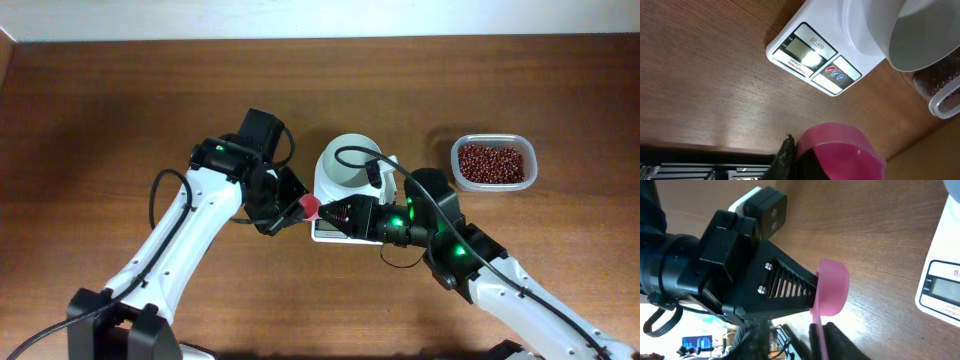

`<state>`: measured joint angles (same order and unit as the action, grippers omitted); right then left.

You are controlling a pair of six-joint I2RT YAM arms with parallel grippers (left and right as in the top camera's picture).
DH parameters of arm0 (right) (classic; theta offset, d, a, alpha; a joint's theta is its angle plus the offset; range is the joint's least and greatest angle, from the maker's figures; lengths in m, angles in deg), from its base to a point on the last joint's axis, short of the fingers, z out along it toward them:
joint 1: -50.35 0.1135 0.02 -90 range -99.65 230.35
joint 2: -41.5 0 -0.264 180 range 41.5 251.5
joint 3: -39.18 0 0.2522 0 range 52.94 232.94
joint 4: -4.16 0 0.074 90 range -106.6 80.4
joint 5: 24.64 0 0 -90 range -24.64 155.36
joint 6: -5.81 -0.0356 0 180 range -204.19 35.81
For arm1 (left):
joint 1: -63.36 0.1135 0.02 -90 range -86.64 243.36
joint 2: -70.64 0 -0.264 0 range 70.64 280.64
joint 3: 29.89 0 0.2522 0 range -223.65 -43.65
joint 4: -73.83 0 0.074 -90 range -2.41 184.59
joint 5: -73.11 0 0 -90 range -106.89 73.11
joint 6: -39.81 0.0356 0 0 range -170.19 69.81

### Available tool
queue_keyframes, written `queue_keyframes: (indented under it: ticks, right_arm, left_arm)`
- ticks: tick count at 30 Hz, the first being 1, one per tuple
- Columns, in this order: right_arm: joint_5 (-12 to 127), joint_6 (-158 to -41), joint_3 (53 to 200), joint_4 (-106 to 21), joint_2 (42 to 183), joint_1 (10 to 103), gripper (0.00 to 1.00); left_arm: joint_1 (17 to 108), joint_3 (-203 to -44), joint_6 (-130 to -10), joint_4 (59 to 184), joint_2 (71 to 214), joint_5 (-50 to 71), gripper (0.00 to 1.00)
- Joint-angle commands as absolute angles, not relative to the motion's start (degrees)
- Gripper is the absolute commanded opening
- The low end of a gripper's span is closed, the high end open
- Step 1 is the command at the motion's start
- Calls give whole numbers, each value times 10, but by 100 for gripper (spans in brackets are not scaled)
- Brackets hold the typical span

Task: Scoop and weigh 50g on scale
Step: 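Carry the pink scoop over the scale and grasp it with the right gripper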

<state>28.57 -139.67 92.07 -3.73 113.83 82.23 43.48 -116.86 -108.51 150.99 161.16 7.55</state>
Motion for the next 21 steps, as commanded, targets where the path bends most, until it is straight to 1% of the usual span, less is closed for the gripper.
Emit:
queue_keyframes:
  ticks: [1,2,4,7,18,19,21]
  right_arm:
    - [286,-1393,928,-33,1140,826,29]
    - [286,-1393,928,-33,1140,826,27]
    - [286,-1393,928,-33,1140,826,26]
    - [286,-1393,928,-33,1140,826,30]
    - [292,-1393,928,-33,1140,826,31]
    - [292,-1393,928,-33,1140,826,30]
    - [292,-1393,928,-34,1140,826,24]
  left_arm:
    - [433,-1178,-1084,1509,1600,69,0]
    - [433,-1178,-1084,1509,1600,69,0]
    - [433,-1178,-1084,1509,1600,66,0]
    - [432,-1178,-1059,1509,1600,60,0]
    - [433,-1178,-1032,1511,1600,56,0]
    - [433,-1178,-1032,1511,1600,56,0]
    - [433,-1178,-1032,1511,1600,56,0]
